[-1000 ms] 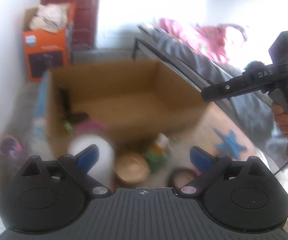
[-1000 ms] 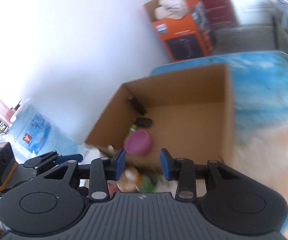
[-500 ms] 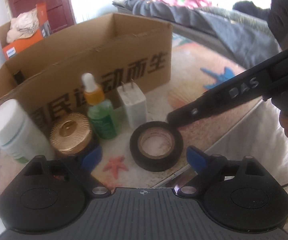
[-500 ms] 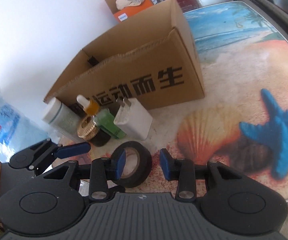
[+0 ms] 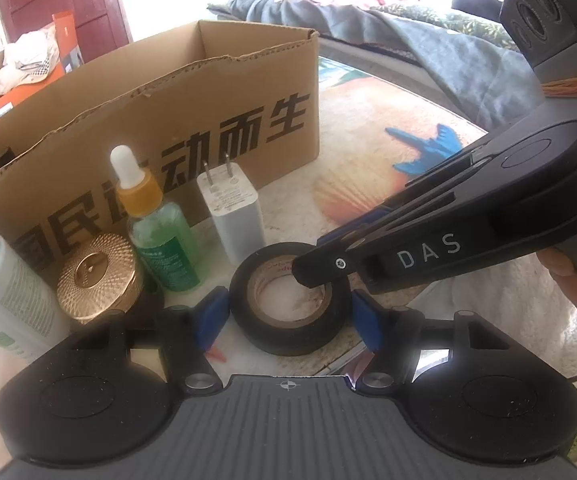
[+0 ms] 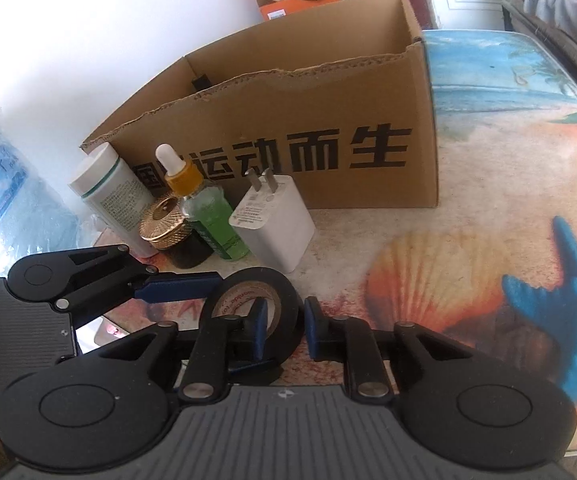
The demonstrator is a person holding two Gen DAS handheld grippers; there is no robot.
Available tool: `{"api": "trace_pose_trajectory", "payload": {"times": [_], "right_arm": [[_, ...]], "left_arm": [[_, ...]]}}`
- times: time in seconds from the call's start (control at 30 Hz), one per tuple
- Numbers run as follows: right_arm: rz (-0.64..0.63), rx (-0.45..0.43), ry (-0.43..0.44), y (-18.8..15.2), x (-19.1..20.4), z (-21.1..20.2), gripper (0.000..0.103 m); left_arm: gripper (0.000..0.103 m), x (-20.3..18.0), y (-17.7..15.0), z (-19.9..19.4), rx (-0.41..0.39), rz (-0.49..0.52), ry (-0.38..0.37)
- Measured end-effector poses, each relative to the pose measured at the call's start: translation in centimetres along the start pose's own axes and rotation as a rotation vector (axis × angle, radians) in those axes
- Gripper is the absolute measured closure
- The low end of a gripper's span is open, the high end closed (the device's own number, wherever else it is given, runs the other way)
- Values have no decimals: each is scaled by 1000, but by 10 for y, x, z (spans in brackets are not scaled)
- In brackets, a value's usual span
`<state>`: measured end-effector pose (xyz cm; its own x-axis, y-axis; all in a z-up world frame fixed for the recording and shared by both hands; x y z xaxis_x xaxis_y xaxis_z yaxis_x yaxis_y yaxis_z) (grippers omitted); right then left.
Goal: Organize rigid objects
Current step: 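Grasp the black electrical tape roll by its rim with the right tool, then carry the black tape roll into the box and open the right tool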
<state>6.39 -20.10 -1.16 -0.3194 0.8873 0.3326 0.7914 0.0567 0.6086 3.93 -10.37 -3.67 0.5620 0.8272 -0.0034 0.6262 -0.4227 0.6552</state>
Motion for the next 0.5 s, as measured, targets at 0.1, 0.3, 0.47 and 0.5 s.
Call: {"api": "trace_pose_trajectory", "payload": {"times": [0.1, 0.3, 0.47, 0.5], "right_arm": [[15, -2, -11, 0, -6, -3, 82], [30, -11, -38, -2, -15, -11, 83], [27, -16, -35, -2, -15, -11, 82], [25, -17, -35, -2, -15, -11, 82]], "left_arm": [[37, -5, 3, 5, -5, 7, -11], [36, -13, 10, 12, -1, 13, -31], [35, -9, 14, 14, 30, -8, -45], [35, -8, 15, 15, 33, -15, -49]]}}
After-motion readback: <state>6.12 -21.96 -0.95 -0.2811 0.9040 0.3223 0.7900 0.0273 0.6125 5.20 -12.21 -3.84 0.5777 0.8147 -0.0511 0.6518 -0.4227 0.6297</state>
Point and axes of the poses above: each gripper's, at about its wrist camera, not at the fingertips, and z roughly the way its jaws point, x to its left, y to its top, the point moved 1 cm from there along z, roughly the way its jaws point, and after that the axes turned 6 degrees about -z, right-handed, at the moved point
